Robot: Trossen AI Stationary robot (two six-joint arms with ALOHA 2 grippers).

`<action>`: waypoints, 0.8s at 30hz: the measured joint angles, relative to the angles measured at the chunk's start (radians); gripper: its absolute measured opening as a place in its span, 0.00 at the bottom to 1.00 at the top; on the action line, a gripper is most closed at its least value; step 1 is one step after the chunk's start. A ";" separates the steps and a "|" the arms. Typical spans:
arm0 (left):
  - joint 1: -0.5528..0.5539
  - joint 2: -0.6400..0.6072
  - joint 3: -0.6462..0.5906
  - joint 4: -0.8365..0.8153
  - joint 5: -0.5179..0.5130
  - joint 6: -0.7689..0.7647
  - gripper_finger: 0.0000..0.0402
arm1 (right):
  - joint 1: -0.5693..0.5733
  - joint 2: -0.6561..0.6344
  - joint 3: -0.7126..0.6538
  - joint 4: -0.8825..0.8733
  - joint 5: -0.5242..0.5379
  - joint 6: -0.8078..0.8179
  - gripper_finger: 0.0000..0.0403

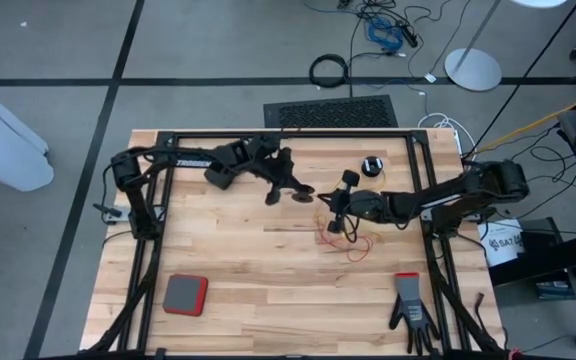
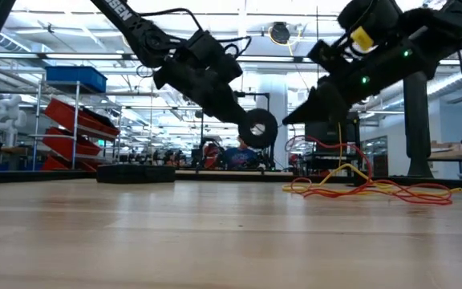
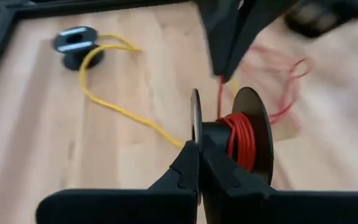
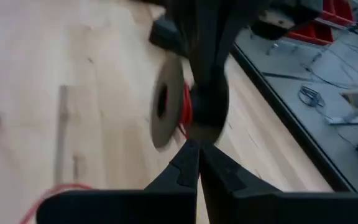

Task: Coil cords
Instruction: Coil the red wire on the spool

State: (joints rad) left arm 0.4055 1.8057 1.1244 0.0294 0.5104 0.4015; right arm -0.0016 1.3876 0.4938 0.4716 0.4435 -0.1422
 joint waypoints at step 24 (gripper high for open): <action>-0.187 -0.006 -0.003 0.123 -0.632 0.241 0.00 | 0.003 -0.084 -0.065 -0.056 -0.005 0.254 0.10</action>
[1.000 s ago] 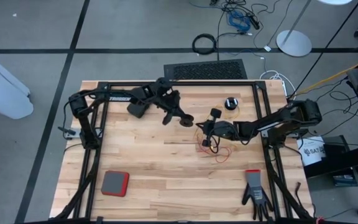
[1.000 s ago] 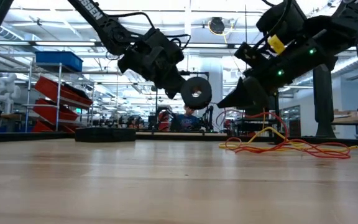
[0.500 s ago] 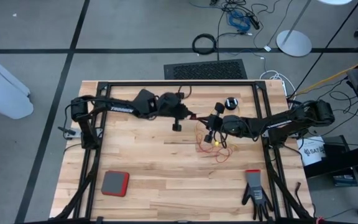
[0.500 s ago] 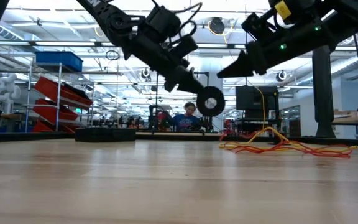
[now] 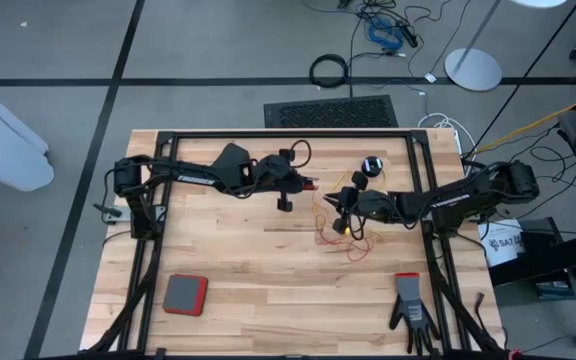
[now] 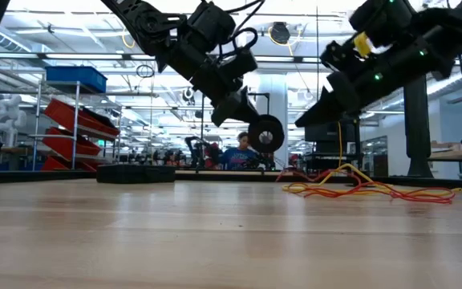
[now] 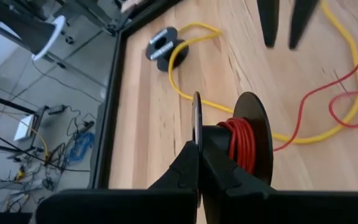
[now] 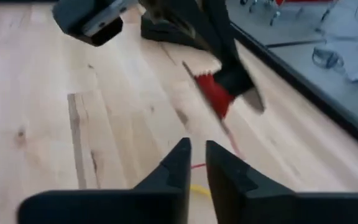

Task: Coil cords
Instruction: Coil the red wire on the spool

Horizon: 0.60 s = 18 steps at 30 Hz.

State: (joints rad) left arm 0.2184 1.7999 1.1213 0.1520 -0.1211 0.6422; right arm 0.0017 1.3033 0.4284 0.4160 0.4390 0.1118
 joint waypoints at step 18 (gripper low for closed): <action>-0.021 -0.036 0.000 -0.003 0.009 -0.007 0.00 | -0.085 0.119 -0.046 0.039 -0.238 0.053 0.25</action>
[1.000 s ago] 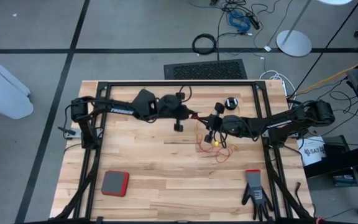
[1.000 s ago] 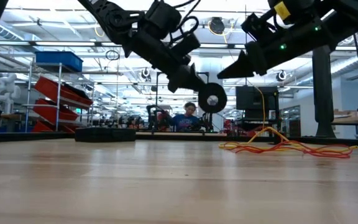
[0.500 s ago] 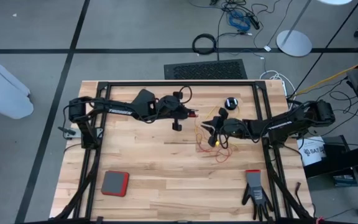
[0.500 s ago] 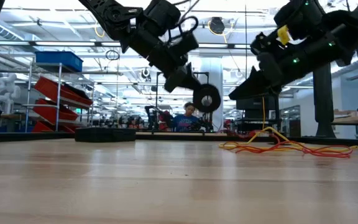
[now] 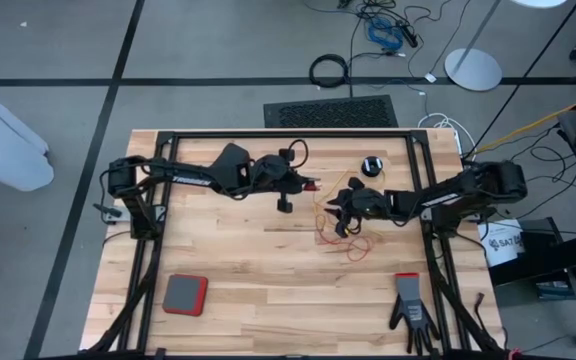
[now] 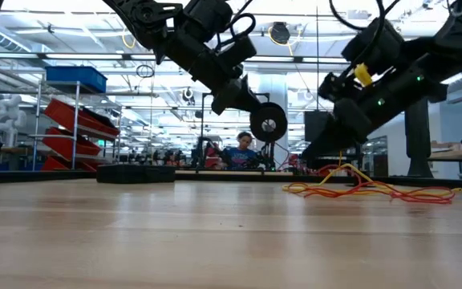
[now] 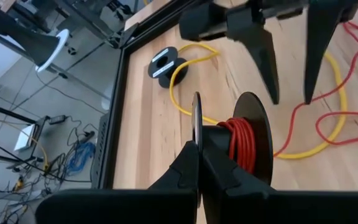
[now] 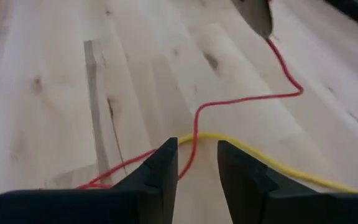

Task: Coil cords
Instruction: Coil the red wire on the spool

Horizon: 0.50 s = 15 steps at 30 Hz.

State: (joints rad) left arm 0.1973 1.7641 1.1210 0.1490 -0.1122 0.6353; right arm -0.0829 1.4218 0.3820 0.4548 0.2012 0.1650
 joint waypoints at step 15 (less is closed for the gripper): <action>-0.010 0.000 0.000 0.000 0.003 -0.001 0.00 | -0.047 0.110 0.000 0.103 -0.049 -0.004 0.22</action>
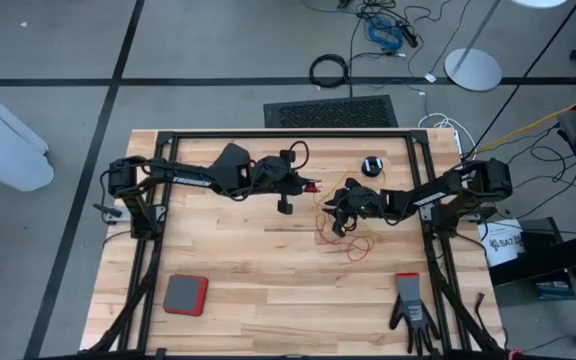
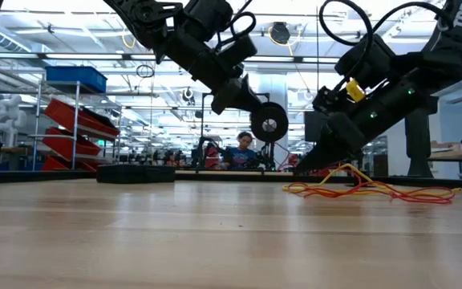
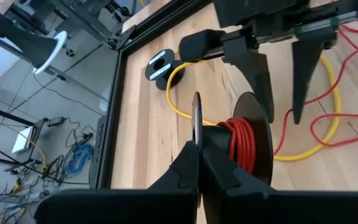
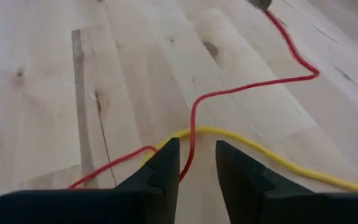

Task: Coil cords
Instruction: Coil the red wire on the spool

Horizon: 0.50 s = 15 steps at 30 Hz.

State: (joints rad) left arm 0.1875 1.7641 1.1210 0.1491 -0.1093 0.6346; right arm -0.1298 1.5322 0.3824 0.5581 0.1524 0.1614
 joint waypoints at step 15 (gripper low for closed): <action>-0.009 0.000 0.000 -0.003 0.000 0.000 0.00 | -0.051 0.000 0.000 -0.016 0.010 0.002 0.00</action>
State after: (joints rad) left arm 0.1788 1.7641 1.1210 0.1461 -0.1093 0.6342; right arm -0.1812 1.5322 0.3824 0.5417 0.1623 0.1639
